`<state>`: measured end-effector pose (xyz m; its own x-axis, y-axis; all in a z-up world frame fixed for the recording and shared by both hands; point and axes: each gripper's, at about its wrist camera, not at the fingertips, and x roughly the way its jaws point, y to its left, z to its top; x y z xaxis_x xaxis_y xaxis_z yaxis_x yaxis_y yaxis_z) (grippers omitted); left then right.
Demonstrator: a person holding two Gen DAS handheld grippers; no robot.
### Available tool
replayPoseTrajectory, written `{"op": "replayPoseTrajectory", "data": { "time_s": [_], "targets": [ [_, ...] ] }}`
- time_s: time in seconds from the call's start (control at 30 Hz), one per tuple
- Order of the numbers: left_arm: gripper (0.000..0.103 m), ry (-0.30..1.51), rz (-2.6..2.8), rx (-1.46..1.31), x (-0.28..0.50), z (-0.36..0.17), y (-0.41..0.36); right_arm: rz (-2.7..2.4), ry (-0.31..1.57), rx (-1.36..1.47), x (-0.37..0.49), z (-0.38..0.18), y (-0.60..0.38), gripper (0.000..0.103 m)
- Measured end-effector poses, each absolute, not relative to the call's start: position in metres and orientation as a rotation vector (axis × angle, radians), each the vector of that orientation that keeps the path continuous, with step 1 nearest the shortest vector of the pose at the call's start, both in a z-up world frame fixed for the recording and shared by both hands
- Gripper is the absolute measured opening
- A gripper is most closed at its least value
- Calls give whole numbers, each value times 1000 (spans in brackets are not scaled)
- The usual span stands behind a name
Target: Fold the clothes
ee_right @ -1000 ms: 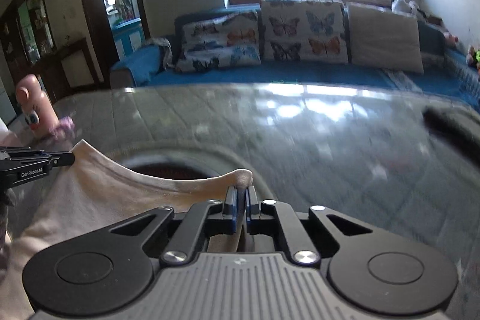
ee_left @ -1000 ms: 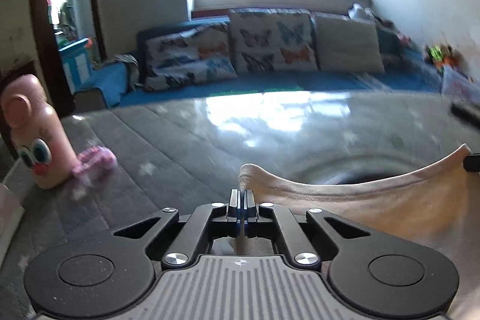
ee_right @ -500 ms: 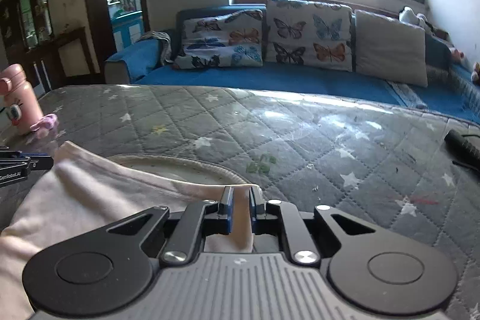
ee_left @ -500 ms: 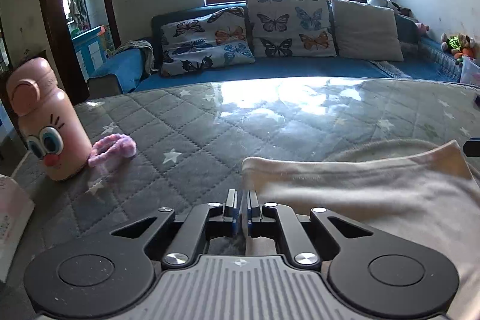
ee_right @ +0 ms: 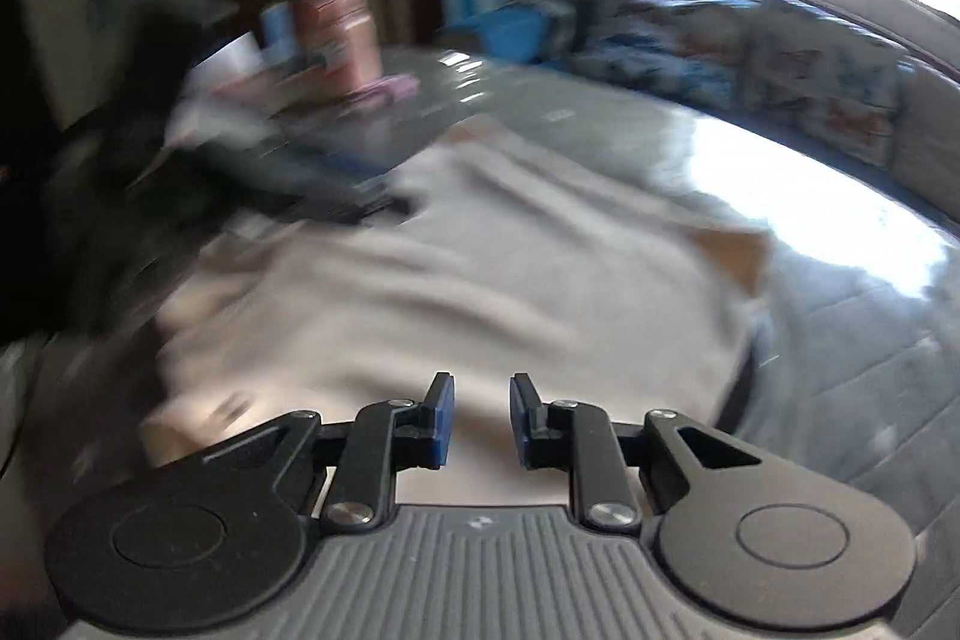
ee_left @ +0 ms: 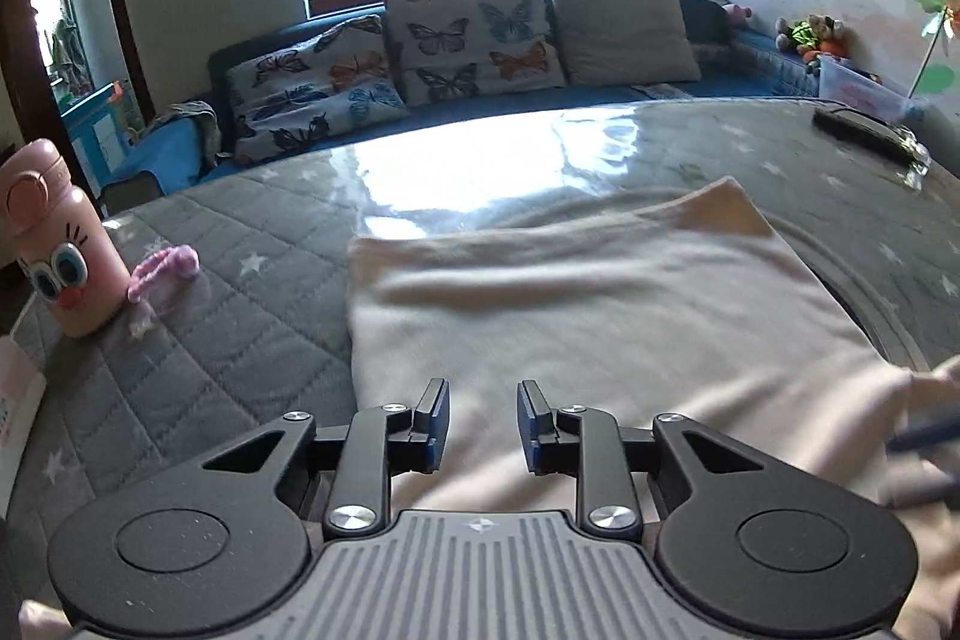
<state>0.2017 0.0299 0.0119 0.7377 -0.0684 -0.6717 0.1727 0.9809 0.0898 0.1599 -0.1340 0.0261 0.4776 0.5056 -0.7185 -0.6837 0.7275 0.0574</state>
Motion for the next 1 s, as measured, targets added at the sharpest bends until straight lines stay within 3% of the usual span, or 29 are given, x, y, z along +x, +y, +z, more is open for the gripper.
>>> {"op": "replayPoseTrajectory", "data": {
  "time_s": [0.1, 0.4, 0.43, 0.53, 0.57, 1.0],
  "targets": [
    [27, 730, -128, 140, 194, 12, 31, 823, 793, -289, 128, 27, -120, 31],
    [32, 726, -115, 108, 179, 13, 42, 879, 739, -442, 94, 12, -77, 30],
    [32, 725, -116, 108, 178, 13, 43, 869, 738, -454, 93, 9, -75, 29],
    [32, 724, -108, 101, 176, 12, 48, 856, 747, -429, 93, 8, -77, 5],
    [32, 725, -104, 98, 176, 12, 51, 861, 746, -428, 92, 10, -79, 2],
    [34, 753, -52, 90, 175, 1, 66, 924, 770, -440, 74, 18, -95, 2]
  ]
}}
